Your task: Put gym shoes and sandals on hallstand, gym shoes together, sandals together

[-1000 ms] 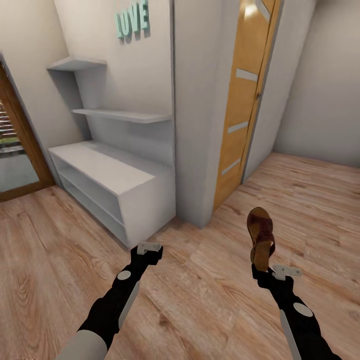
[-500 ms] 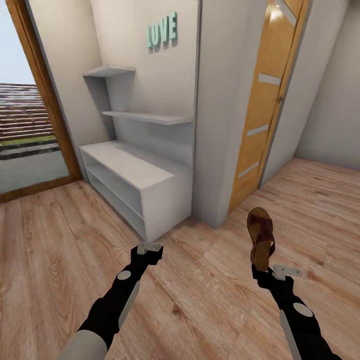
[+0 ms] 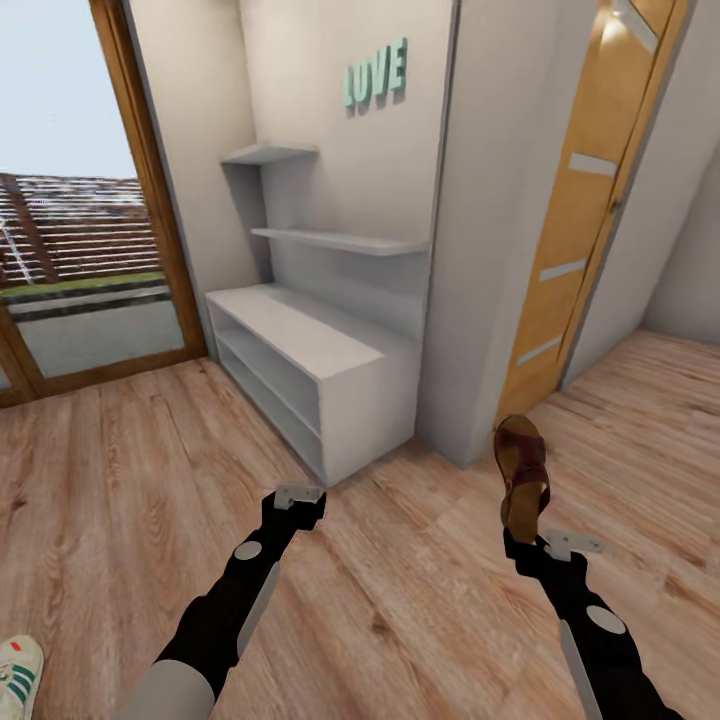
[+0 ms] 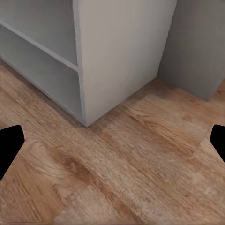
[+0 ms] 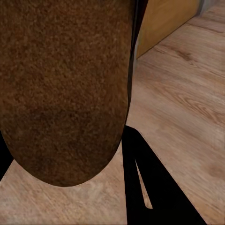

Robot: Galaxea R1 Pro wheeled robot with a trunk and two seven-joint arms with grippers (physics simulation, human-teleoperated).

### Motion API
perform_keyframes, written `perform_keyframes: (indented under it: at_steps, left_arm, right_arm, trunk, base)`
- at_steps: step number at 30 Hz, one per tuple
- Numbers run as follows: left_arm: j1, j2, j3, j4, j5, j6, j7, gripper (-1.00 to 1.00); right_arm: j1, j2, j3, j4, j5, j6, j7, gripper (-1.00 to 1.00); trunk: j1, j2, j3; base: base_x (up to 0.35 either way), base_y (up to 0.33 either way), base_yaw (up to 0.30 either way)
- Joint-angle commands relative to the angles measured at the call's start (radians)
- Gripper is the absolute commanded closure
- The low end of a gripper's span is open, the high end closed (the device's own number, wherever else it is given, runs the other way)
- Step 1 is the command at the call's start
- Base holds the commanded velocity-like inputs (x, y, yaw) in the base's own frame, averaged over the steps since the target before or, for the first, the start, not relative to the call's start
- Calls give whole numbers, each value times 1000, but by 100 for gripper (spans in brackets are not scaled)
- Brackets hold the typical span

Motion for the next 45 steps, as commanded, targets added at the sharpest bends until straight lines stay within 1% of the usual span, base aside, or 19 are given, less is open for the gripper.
perform_keyframes:
  at_steps: [1,19,25,29,34,45]
  left_arm:
    - [0,0,-1,-1,0,5,0,-100]
    - [0,0,-1,-1,0,5,0,-100]
    - [0,0,-1,-1,0,5,0,-100]
    - [0,0,-1,-1,0,5,0,-100]
    - [0,0,-1,-1,0,5,0,-100]
    - [0,0,-1,-1,0,5,0,-100]
  right_arm:
    - [0,0,-1,-2,-2,7,0,100]
    - [-1,0,-1,-4,-2,7,0,100]
    - [0,0,-1,-4,-2,7,-1,100]
    - [0,0,-1,-4,-2,7,0,100]
    - [0,0,-1,-4,-2,7,0,100]
    - [0,0,-1,-4,-2,7,0,100]
  trunk:
    - [0,0,0]
    - [0,0,21]
    - [0,0,27]
    - [0,0,32]
    - [0,0,37]
    - [0,0,50]
  base:
    - [0,209,232]
    - [-1,294,232]
    - [-115,270,232]
    - [-274,29,232]
    - [-215,-141,232]
    - [-24,-21,232]
